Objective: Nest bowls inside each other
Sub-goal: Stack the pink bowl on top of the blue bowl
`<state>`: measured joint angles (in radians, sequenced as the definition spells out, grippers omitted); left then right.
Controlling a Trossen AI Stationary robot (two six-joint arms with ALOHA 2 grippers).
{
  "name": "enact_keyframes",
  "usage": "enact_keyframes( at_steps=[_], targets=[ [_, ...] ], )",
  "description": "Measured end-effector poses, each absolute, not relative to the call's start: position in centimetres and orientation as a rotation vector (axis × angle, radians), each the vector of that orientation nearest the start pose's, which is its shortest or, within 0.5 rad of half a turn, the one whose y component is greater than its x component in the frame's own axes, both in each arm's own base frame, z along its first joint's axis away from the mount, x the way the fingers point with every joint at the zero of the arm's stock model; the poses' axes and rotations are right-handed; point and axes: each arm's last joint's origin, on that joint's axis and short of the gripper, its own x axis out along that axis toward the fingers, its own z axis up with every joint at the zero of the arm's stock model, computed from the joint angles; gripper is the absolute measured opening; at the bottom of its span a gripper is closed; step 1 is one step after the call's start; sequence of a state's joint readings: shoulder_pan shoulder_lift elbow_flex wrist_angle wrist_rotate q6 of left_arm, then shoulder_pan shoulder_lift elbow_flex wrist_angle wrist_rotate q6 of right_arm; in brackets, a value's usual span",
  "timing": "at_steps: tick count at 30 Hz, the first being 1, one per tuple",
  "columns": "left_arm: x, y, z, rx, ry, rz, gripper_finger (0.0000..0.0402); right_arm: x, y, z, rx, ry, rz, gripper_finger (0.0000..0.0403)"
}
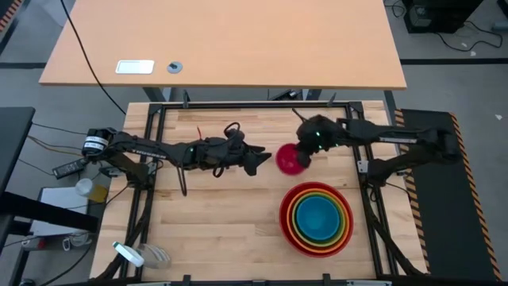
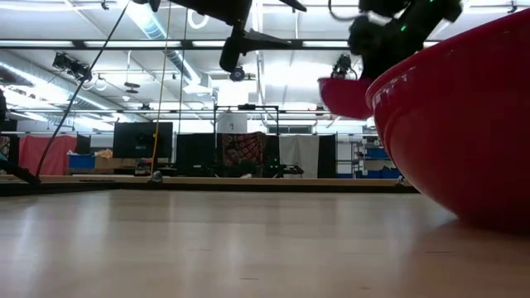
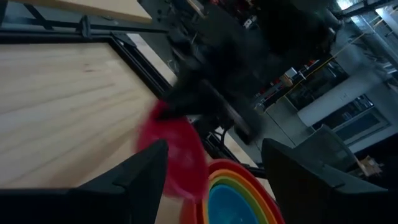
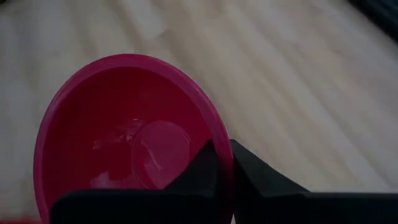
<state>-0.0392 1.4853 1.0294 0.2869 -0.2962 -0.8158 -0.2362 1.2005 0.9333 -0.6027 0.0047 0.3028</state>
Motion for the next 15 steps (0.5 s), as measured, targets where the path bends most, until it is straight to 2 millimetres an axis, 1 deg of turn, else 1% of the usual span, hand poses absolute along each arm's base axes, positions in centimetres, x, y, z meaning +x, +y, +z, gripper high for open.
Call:
enact_keyframes(
  at_steps=[5,8,11,15],
  targets=[
    [33.8,0.0,29.7,-0.783,0.038,0.320,0.0263,22.5,-1.8,27.6,0.332,0.860,-0.214,0.0042],
    [33.8,0.1,29.8,-0.784,0.033,0.321,0.0263,22.1,0.7,27.2,0.307,0.937,-0.131,0.0041],
    [33.8,0.1,29.8,-0.785,0.031,0.319,0.0263,21.7,3.0,27.1,0.289,0.979,-0.061,0.0037],
    [33.8,0.1,29.8,-0.785,0.031,0.319,0.0263,20.9,5.5,26.9,0.243,1.019,-0.014,0.0035]
  ],
)
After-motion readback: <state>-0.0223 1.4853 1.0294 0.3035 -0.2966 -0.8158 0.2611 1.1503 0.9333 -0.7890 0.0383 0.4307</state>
